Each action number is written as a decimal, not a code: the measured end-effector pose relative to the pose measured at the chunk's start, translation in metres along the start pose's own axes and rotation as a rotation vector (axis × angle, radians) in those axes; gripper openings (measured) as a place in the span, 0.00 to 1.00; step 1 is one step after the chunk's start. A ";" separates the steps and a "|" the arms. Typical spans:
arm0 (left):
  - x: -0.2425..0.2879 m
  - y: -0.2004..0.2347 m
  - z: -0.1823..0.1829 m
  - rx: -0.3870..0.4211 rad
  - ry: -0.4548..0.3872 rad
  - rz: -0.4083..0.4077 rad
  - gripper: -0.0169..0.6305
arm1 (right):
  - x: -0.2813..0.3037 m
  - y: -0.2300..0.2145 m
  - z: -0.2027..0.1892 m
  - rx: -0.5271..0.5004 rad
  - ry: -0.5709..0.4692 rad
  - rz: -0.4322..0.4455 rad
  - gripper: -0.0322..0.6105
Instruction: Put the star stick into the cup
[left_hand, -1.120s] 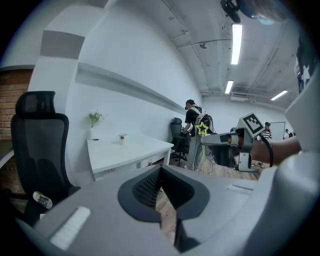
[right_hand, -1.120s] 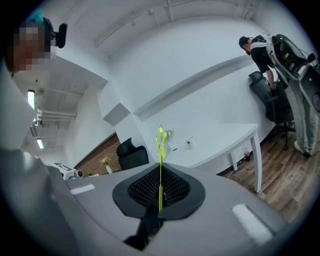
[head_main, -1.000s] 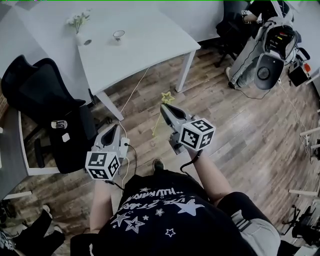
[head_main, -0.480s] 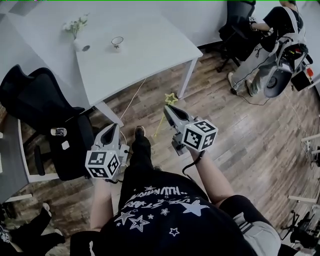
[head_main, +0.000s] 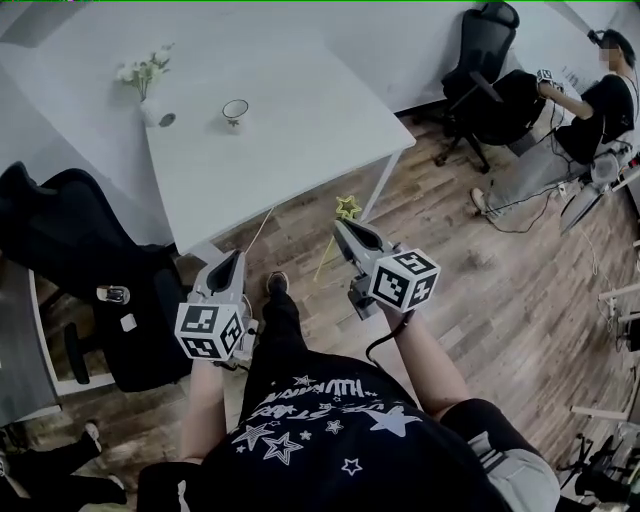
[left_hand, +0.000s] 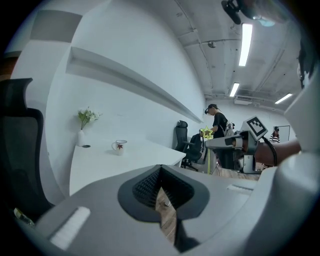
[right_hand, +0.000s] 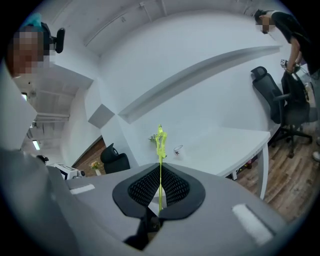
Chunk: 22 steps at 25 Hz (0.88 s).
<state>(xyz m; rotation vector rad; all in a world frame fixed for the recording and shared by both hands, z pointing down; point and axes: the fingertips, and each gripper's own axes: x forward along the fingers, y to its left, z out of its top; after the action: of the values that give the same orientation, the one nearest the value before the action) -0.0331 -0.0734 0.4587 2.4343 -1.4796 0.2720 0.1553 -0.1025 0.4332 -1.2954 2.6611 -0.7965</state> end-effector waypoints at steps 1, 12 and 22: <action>0.009 0.008 0.003 0.000 -0.002 -0.003 0.03 | 0.012 -0.004 0.004 0.000 -0.002 0.000 0.08; 0.124 0.119 0.051 -0.016 0.026 -0.006 0.03 | 0.176 -0.045 0.071 0.010 -0.013 0.009 0.08; 0.198 0.211 0.103 -0.046 0.003 0.009 0.03 | 0.315 -0.058 0.144 -0.014 -0.039 0.058 0.08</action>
<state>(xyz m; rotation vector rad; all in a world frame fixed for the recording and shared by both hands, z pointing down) -0.1283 -0.3655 0.4506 2.3906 -1.4793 0.2413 0.0363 -0.4298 0.3849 -1.2183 2.6650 -0.7385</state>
